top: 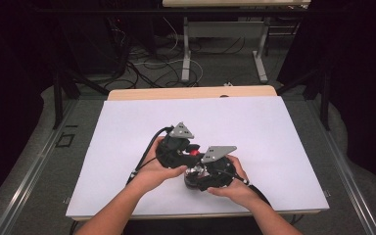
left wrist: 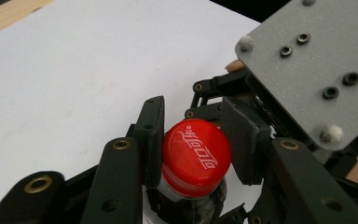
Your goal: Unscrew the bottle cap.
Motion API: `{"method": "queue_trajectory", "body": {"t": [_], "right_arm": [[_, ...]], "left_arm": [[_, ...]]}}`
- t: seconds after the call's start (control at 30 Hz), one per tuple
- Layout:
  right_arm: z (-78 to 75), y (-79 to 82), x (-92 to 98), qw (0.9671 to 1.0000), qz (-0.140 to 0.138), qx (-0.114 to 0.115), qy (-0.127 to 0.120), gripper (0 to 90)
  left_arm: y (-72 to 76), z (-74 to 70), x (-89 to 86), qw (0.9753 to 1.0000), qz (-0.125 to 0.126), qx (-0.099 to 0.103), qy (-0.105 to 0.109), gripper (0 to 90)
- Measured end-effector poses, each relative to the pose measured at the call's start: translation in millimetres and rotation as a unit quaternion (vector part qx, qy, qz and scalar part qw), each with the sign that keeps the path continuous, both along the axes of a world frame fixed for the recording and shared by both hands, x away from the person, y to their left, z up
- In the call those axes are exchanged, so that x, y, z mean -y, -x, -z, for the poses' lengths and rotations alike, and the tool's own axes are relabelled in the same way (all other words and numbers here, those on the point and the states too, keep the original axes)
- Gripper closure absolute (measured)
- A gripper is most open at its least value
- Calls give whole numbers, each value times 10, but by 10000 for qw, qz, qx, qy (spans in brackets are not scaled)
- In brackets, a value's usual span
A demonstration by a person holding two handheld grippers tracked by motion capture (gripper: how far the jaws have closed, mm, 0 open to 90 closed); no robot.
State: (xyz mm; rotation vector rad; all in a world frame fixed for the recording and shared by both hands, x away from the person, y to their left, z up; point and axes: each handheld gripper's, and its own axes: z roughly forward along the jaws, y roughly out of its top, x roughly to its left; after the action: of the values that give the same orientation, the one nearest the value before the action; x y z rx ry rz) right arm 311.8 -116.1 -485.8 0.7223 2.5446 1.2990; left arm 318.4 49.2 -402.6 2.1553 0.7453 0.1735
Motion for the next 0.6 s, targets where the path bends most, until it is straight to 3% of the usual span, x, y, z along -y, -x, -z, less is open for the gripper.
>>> {"method": "queue_trajectory", "body": {"t": [0.1,0.2,0.37,0.43,0.5,0.6], "right_arm": [[-1,-1,3,10000,36,-8,7,298],[-2,-5,8,10000,36,-9,8,298],[-1,-3,3,10000,1,-32,5,298],[-1,-1,2,10000,-17,-48,-14,298],[0,2,1,10000,-10,-49,-41,297],[-1,-1,3,10000,-79,-37,-21,297]], "left_arm": [[9,-6,17,9999,-103,-11,-36,613],[-15,-6,13,10000,-17,-89,3,609],[-23,-51,-26,9994,315,-89,-89,499],[-31,-61,-48,9994,339,-72,2,470],[-64,-84,-97,9989,438,-143,-54,427],[-92,-115,-178,9982,587,-70,51,390]]}}
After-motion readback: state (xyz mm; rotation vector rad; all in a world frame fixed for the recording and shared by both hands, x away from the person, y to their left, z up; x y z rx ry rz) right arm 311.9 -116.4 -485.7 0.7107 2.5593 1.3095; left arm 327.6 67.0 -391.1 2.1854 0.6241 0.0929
